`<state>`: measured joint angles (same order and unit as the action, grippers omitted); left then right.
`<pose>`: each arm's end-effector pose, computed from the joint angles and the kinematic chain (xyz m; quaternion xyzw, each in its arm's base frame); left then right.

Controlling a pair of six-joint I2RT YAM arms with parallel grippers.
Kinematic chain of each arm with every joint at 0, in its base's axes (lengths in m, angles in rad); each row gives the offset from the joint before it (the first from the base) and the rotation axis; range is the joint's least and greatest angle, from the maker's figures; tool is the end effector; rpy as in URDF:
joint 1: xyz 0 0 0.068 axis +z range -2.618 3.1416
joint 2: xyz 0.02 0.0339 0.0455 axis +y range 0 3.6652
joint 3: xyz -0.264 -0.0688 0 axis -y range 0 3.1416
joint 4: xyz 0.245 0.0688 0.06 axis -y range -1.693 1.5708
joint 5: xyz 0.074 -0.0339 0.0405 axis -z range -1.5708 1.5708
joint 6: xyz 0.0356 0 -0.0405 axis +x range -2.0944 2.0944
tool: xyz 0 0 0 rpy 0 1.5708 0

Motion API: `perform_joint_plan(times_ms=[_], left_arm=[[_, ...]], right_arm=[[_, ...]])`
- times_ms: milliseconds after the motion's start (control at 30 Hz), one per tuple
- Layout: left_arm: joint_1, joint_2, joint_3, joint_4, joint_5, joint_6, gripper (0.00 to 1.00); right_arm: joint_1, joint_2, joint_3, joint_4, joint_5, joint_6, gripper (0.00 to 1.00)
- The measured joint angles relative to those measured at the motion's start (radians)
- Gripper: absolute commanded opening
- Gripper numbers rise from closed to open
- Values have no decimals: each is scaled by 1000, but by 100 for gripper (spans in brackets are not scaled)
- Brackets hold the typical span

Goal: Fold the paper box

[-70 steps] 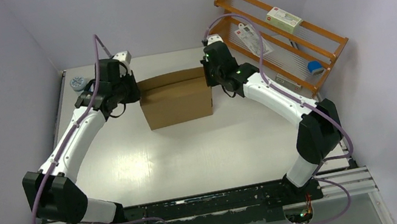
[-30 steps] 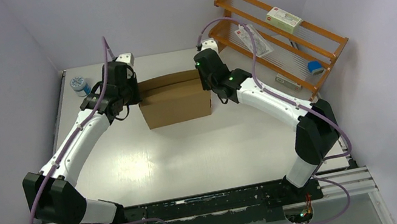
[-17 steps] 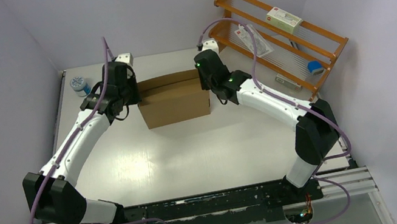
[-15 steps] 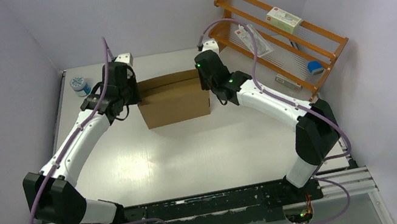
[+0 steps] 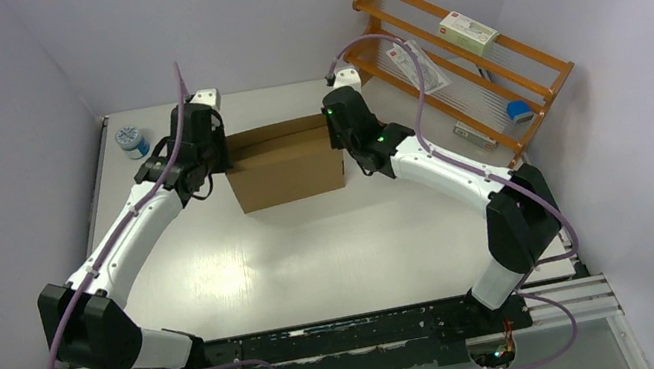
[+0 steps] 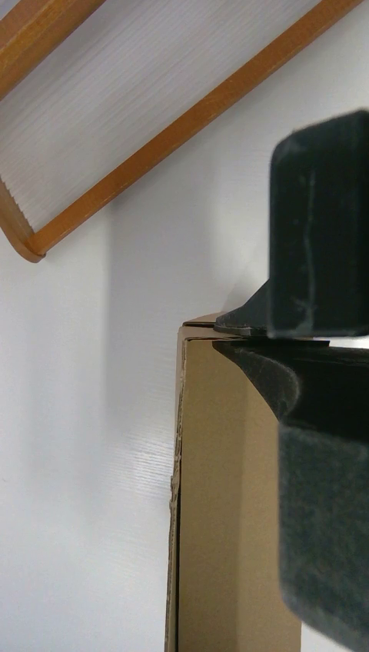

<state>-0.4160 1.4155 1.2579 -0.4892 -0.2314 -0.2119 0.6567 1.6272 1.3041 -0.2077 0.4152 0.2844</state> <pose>0.2935 -0.1207 0.3296 0.0394 0.8898 -0.0384 0.4530 0.3083 0.2195 0.3022 -0.0565 0.8535 0.0610 0.5145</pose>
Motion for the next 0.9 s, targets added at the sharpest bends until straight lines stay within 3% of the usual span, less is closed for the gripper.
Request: perform_joint_plan(times_ms=[900], left_arm=[[-5,-2,-12,12,-10,-32,5]], right_arm=[[0,0,-5,12,-7,-5,0]])
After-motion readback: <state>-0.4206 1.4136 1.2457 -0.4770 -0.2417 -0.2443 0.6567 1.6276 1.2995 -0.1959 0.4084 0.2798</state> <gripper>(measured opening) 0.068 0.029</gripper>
